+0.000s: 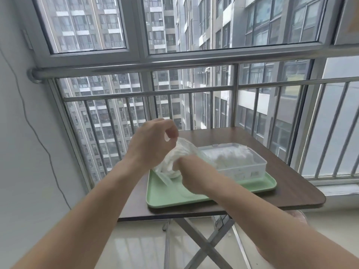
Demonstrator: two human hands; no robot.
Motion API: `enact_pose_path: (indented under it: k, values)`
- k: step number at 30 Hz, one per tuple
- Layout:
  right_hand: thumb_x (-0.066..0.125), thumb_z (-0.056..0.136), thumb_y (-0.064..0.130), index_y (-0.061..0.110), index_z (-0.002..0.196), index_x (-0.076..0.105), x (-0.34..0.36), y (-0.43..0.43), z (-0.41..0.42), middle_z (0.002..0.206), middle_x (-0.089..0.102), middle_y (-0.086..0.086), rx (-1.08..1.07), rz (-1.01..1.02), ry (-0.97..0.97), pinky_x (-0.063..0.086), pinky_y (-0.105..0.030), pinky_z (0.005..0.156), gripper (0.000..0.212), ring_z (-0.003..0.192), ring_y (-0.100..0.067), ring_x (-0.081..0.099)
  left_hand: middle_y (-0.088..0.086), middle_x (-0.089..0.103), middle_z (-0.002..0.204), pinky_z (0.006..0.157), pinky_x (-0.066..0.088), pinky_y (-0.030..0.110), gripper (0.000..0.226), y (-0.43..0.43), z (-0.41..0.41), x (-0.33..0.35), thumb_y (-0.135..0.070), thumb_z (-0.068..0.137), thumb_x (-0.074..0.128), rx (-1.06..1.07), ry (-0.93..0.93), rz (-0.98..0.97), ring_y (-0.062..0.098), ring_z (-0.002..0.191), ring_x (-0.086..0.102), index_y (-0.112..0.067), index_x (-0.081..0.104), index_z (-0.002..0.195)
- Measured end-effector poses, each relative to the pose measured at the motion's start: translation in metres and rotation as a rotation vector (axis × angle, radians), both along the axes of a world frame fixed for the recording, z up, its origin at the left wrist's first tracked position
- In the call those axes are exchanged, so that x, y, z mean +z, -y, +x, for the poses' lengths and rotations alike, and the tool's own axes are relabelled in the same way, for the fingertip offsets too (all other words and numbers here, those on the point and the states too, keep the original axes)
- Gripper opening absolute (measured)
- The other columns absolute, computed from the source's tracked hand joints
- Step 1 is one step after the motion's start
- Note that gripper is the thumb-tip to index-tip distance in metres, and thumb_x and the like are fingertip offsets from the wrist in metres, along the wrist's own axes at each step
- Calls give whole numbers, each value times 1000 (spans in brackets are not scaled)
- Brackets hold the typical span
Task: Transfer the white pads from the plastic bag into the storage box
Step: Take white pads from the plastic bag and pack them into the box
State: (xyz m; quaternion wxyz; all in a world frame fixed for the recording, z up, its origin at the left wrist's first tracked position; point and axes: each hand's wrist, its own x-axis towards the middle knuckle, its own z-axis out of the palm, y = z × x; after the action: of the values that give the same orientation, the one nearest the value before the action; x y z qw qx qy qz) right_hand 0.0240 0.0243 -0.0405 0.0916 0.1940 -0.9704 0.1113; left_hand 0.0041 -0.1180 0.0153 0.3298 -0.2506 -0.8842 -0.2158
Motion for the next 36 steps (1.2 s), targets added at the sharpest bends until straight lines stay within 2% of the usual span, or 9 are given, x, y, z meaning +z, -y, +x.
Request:
enact_pose_path:
  k: [3, 7, 10, 13, 15, 20, 25, 32, 36]
  values:
    - [50, 86, -6, 3, 121, 62, 6, 13, -31, 122, 62, -15, 37, 41, 2, 51, -41, 93, 38, 112, -32, 59, -14, 68, 88, 75, 53, 35, 8, -1, 2, 3, -18, 85, 70, -2, -21, -14, 9, 71, 60, -26, 69, 85]
    - [60, 84, 17, 7, 81, 55, 1, 25, -55, 97, 62, -14, 42, 222, 115, 49, -34, 78, 12, 95, -32, 59, -15, 69, 83, 75, 54, 37, 9, 0, 3, 5, -18, 83, 70, -4, -26, -17, 7, 70, 59, -27, 70, 84]
    - [60, 83, 14, 10, 81, 57, -2, 31, -58, 103, 61, -14, 29, 302, 114, 46, -35, 85, 4, 102, -30, 56, -17, 67, 80, 75, 54, 38, 9, 3, 3, 5, -19, 82, 69, -14, -21, -22, 7, 72, 60, -28, 69, 83]
    - [52, 85, 11, 17, 61, 35, -6, 34, -60, 95, 51, -11, 34, 321, 80, 42, -39, 89, 30, 110, -33, 53, -17, 68, 80, 76, 54, 37, 9, 5, 2, 6, -20, 82, 70, -26, -13, -25, 5, 72, 61, -29, 69, 83]
    - [52, 86, 11, 16, 64, 40, -6, 35, -62, 93, 50, -13, 22, 323, 80, 41, -40, 90, 26, 112, -33, 52, -18, 68, 80, 76, 54, 36, 10, 6, 1, 6, -20, 83, 71, -32, -4, -21, 4, 72, 60, -29, 69, 83]
    - [57, 88, 10, 19, 56, 32, -14, 41, -73, 63, 34, 2, -40, 247, 45, 37, -32, 73, 42, 83, -22, 46, -18, 69, 81, 74, 55, 36, 10, 8, -2, 6, -19, 83, 71, -43, 4, 1, 4, 73, 62, -29, 70, 83]
    - [55, 87, 8, 11, 91, 68, -13, 42, -69, 86, 56, -7, -30, 220, 23, 51, -40, 91, 14, 98, -29, 60, -18, 68, 79, 70, 56, 36, 10, 8, -5, 2, -19, 83, 69, -27, -5, -4, 6, 70, 62, -29, 69, 83]
    - [52, 90, 25, 10, 105, 63, -10, 31, -65, 100, 62, -8, -26, 177, 6, 53, -36, 77, 25, 95, -30, 63, -13, 68, 84, 68, 55, 37, 9, 2, -5, -4, -19, 83, 66, 1, -18, -42, 12, 72, 62, -28, 66, 84]
    - [37, 92, 34, 13, 123, 57, -5, 22, -60, 119, 58, -8, -36, 251, 14, 49, -39, 84, 43, 108, -29, 57, -13, 67, 83, 65, 55, 37, 9, 1, -8, -8, -20, 84, 67, 17, -30, -54, 11, 70, 62, -29, 65, 83]
